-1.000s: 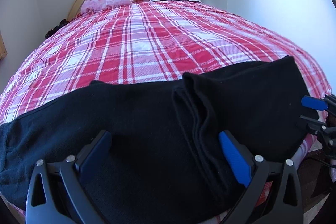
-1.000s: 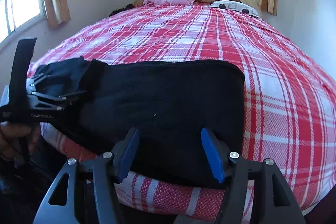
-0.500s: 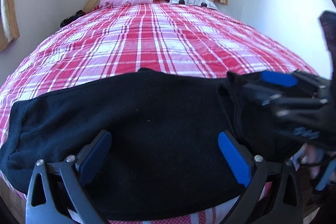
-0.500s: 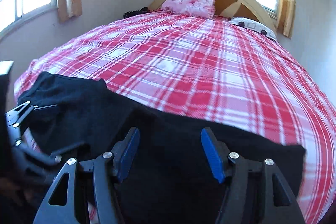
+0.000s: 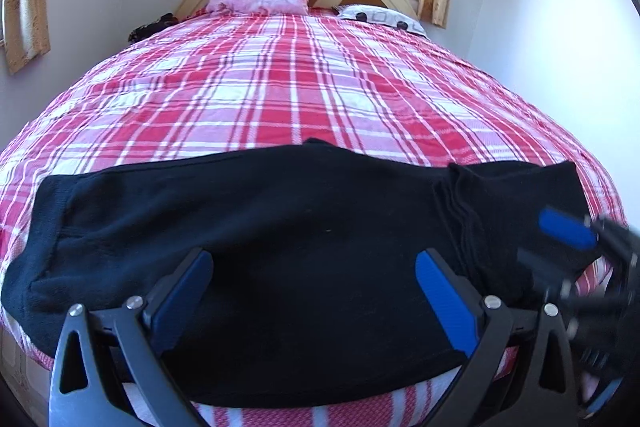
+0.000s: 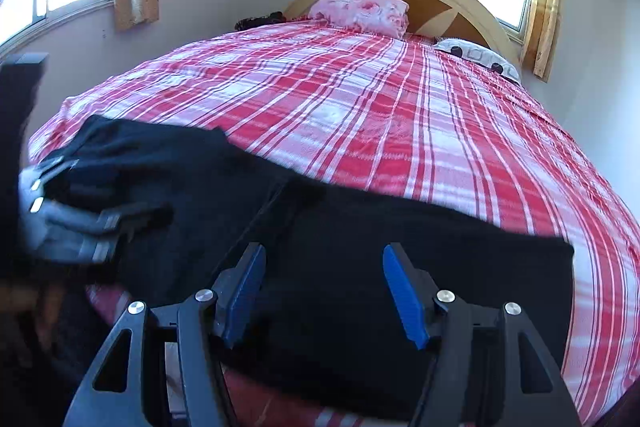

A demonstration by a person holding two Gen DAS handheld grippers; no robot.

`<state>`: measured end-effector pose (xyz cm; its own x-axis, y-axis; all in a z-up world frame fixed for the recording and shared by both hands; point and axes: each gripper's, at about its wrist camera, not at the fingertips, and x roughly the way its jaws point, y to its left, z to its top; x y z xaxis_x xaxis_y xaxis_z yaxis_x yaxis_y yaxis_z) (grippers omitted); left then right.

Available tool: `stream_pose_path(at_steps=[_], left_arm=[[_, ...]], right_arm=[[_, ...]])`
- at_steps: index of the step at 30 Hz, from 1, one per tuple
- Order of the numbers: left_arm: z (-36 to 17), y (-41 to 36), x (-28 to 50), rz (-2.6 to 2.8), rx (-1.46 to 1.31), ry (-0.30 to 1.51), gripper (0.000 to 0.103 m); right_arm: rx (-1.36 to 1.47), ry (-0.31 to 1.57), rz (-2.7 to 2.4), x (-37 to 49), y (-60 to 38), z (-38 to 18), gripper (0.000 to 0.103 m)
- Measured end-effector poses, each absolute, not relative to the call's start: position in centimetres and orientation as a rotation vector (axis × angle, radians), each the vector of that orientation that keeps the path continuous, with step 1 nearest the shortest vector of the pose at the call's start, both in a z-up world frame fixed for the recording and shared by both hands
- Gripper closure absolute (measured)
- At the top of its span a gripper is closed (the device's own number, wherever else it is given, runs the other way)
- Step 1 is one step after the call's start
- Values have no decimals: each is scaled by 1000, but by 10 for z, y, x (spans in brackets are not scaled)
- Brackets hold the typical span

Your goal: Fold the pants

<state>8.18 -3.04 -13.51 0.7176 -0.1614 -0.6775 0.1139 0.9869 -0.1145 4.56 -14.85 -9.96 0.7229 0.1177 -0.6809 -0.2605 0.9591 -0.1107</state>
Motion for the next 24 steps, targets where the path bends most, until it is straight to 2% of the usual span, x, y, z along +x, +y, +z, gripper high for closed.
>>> stream_pose_path(at_steps=[4,15,24], left_arm=[[-136,-24,82,-145,-73,759,0],[-128,0,80,-100,-81,737,0],[-111,107,87,121,-76,698,0]], right_arm=[[-228,761,202,35,-142,-123,40],[-222,761,180,34,-140,-124,40],[-200,760,169,32,-142,-119,40]])
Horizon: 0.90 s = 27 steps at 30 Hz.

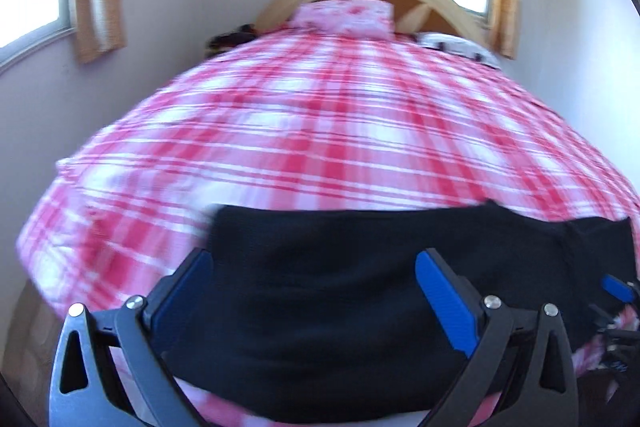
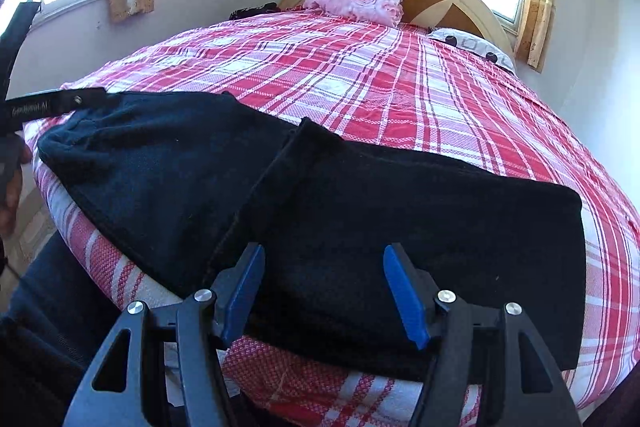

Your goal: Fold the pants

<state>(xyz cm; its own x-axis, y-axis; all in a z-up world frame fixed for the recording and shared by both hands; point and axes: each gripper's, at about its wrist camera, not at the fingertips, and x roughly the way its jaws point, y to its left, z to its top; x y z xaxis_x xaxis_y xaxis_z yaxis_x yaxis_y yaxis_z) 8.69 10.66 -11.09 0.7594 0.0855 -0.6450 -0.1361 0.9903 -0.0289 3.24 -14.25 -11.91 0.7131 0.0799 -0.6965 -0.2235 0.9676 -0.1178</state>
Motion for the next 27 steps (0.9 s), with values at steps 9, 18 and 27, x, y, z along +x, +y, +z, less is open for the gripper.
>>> stream_pose_path(at_steps=[9,18,27], left_arm=[[-155,178,91,86,-261,795,2],[-158,159,100,47,-239,777,24],[-148,139,90,109,-92,771,54]], right_arm=[[-158,713,150,26,-140,-114,39],[-155,698,152,21,-135,-114,39],[-158,711,152,20,-136,-117,39]])
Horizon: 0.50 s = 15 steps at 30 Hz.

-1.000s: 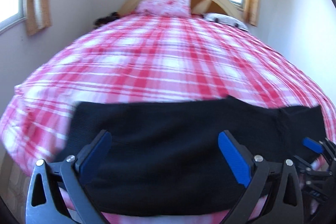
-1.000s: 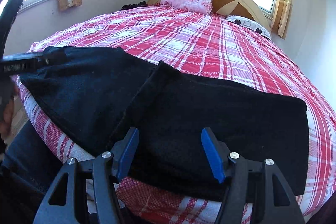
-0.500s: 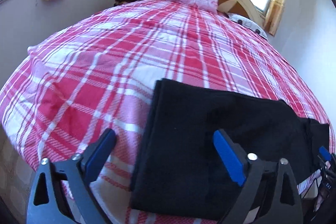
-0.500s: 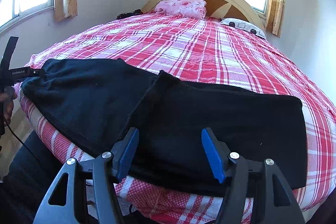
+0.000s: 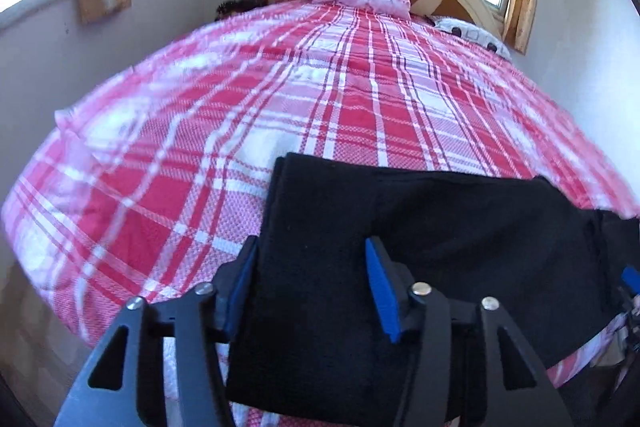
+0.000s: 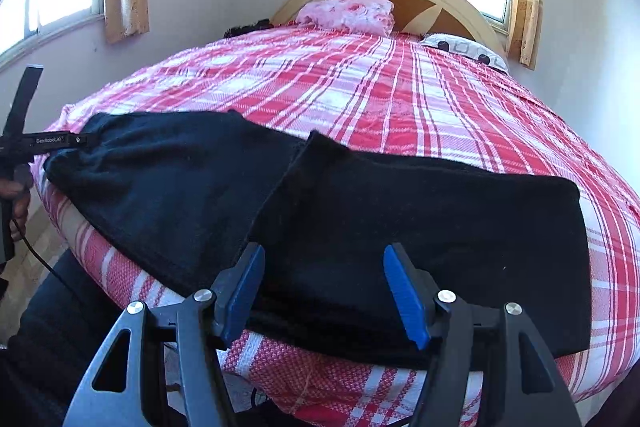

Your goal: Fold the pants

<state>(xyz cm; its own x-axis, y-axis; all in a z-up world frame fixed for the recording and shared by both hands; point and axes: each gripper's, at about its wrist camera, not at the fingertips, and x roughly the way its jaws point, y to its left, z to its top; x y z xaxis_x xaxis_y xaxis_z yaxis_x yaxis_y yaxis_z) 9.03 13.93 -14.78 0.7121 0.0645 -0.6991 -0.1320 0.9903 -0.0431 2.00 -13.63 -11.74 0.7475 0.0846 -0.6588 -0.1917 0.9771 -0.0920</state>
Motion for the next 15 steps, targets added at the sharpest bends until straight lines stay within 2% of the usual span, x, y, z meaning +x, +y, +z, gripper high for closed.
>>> stream_pose_path(at_steps=[1,3,6,7,8,10,12,14,15], left_arm=[[-146,132,89,108,-58,763,65],[-146,123,91,111,-29,770,66],[-152,133,98,144,-59,784,50],[-153,139,98,153,-95,783,37],[-155,148,99,162,-140,791,29],[-159,159,100,116,-210,797,30],[-158,161,98,79,-215,793,40],[-155,160,97,37,-235,789,61],[-153,160,96,19,-247,787,67]], right_arm=[[-175,706,137,19,-134,-116,39],[-226,685,116,16,-128,-111,39],[-251,649,134,10,-122,-105,39],[-250,650,139,10,-121,-105,39],[-251,656,141,10,-121,-107,39],[-256,667,139,12,-122,-111,39],[-237,671,134,13,-127,-111,39],[-209,677,136,15,-130,-112,39],[-202,677,136,15,-131,-112,39]])
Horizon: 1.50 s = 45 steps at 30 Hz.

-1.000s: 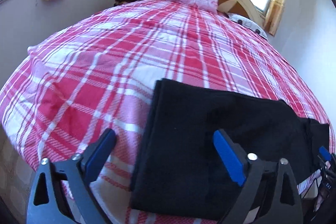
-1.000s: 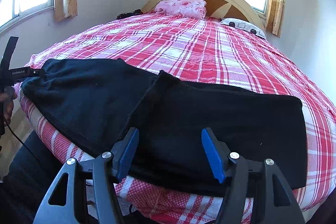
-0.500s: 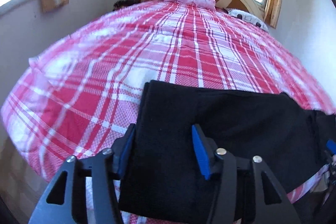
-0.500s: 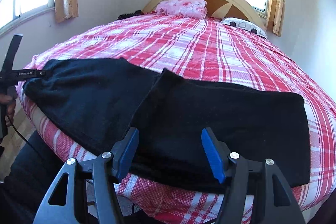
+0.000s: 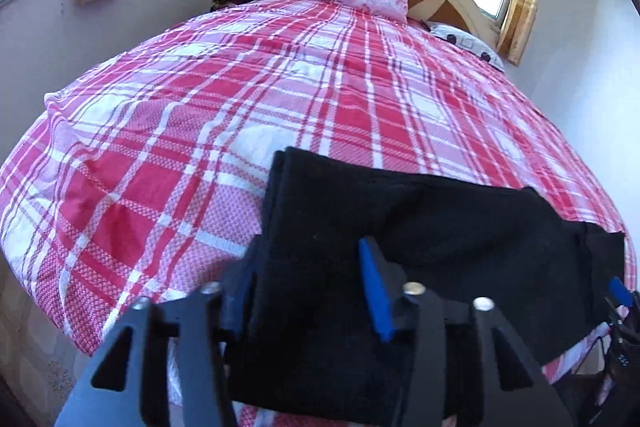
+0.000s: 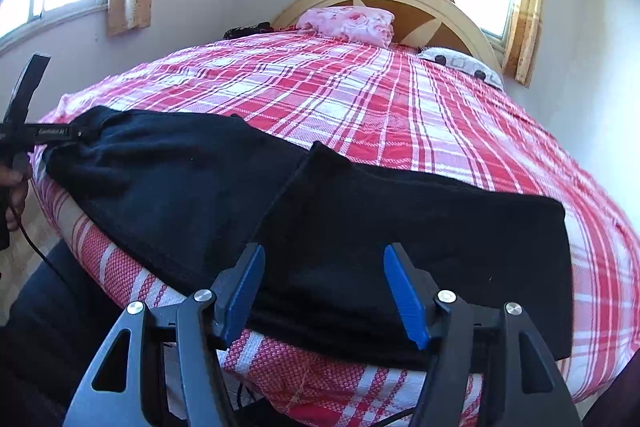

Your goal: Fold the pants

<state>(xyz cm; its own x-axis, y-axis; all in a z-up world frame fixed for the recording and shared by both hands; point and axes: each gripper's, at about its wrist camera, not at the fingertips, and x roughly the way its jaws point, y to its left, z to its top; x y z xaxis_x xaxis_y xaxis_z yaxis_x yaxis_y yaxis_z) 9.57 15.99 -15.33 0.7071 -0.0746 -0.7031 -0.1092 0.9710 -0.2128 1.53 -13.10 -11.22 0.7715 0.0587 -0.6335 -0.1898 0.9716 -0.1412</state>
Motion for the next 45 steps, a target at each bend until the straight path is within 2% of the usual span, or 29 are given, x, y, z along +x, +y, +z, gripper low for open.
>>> stream_pose_path(at_steps=[1,2,5,10,22,30,34,40,43,45], left_arm=[[-152,157,96,6,-251,785,78],[-149,154,94,5,-242,773,83],[-142,152,93,0,-260,768,87],[-126,165,85,-49,-385,742,87],[-51,119,67,-187,-376,602,88],[8,5,73,-393,-273,540,88],[5,-73,92,-498,-176,583,88],[-31,-183,119,-599,-10,658,88],[-64,-230,127,-630,125,717,85],[-82,-254,122,-641,208,776,77]], right_arm=[[-197,677,133,16,-132,-113,39],[-193,678,129,16,-133,-114,39],[-174,686,129,18,-136,-117,39],[-143,672,111,16,-148,-111,39],[-97,655,57,19,-182,-99,39],[-31,622,-52,17,-240,-75,39],[22,609,-135,9,-280,-66,39],[165,632,-287,3,-340,-67,39],[225,616,-334,-3,-361,-65,39],[245,607,-354,-6,-369,-63,39]])
